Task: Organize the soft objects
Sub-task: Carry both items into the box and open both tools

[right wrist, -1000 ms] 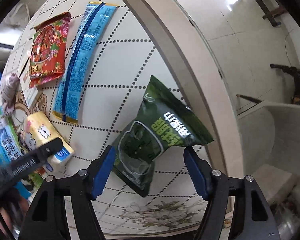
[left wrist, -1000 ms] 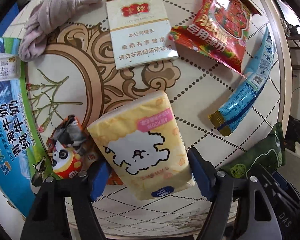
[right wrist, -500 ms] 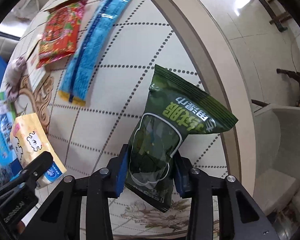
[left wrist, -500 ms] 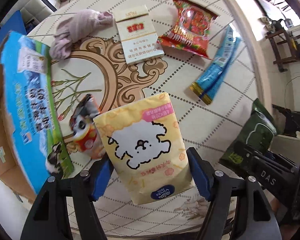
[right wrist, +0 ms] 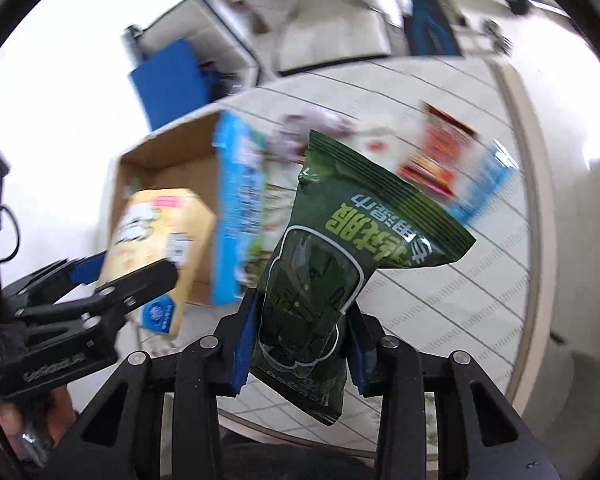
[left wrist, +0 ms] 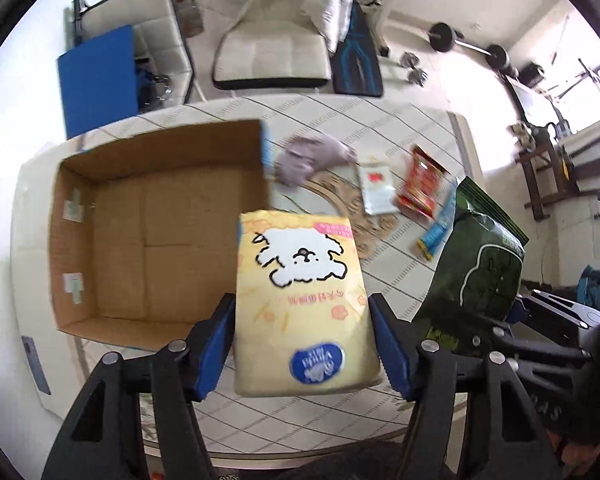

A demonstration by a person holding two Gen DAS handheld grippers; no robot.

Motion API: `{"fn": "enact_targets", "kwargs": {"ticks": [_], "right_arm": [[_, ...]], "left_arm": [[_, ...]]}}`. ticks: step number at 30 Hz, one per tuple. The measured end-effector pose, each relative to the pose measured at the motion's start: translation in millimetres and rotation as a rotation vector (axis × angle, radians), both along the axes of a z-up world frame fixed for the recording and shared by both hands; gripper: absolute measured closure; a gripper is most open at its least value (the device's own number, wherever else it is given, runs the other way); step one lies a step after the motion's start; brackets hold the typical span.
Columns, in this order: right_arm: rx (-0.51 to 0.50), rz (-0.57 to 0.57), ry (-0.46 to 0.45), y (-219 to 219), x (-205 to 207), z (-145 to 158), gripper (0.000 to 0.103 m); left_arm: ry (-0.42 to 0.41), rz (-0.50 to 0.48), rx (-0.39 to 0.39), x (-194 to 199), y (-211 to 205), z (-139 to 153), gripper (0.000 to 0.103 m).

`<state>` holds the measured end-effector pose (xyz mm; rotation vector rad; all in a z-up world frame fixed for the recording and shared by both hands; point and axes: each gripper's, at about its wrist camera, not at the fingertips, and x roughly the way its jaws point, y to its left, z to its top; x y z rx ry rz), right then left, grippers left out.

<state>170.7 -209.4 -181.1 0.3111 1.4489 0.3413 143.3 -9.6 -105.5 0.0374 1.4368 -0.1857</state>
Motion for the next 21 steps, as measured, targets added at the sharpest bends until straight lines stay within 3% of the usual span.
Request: {"fn": "enact_targets", "kwargs": {"ticks": [4, 8, 12, 21], "right_arm": [[-0.02, 0.077, -0.02, 66, 36, 4, 0.062], [-0.047, 0.13, 0.04, 127, 79, -33, 0.062], [-0.109, 0.16, 0.093, 174, 116, -77, 0.062], [-0.144, 0.147, 0.178, 220, 154, -133, 0.062]], "left_arm": [[-0.007, 0.064, 0.016, 39, 53, -12, 0.042], [0.073, 0.119, -0.019, 87, 98, -74, 0.043], [0.147, 0.17, -0.072, 121, 135, -112, 0.043], [0.205, 0.151, -0.095, 162, 153, -148, 0.042]]}}
